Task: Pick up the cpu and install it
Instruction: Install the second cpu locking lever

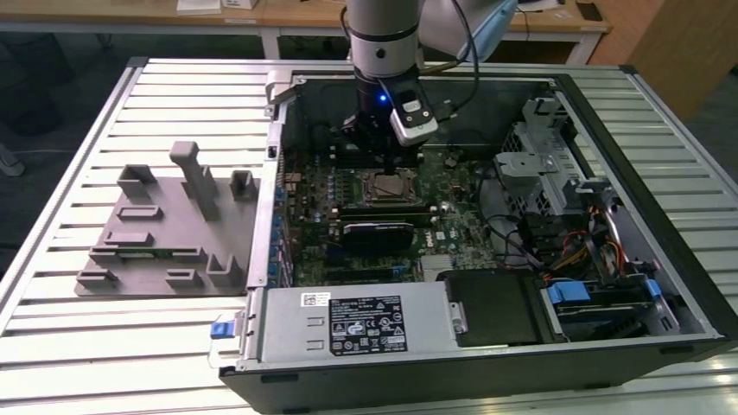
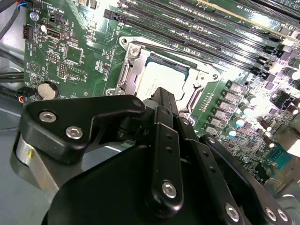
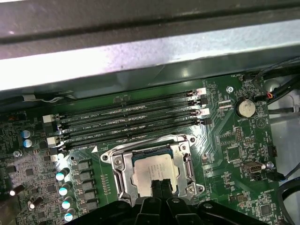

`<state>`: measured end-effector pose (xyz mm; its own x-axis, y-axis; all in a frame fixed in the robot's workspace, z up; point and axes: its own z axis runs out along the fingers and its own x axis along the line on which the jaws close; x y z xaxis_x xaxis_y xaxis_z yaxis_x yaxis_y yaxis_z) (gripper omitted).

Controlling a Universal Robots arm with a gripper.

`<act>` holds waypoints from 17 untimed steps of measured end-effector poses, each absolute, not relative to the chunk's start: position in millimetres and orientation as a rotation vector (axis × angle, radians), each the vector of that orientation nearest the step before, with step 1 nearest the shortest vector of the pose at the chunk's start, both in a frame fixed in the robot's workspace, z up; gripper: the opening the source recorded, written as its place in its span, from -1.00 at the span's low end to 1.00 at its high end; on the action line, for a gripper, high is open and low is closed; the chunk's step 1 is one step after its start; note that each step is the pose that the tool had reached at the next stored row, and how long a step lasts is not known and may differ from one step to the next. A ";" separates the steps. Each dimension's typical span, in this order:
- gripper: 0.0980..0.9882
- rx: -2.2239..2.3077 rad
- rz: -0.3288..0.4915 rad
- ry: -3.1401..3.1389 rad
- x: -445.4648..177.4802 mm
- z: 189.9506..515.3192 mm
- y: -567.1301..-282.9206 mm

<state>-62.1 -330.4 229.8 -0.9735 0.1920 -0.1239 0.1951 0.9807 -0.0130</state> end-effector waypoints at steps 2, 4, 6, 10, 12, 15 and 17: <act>-0.98 0.295 -0.038 3.005 -62.1 229.9 -330.4; -0.98 0.295 -0.038 3.005 -62.1 229.9 -330.4; -0.98 0.295 -0.039 3.005 -62.1 230.1 -330.8; -0.98 0.295 -0.039 3.006 -62.1 229.9 -335.0; -0.98 0.295 -0.039 3.008 -62.1 229.9 -338.8; -0.98 0.295 -0.039 3.011 -62.1 229.9 -343.7; -0.98 0.295 -0.040 3.013 -62.1 229.9 -346.5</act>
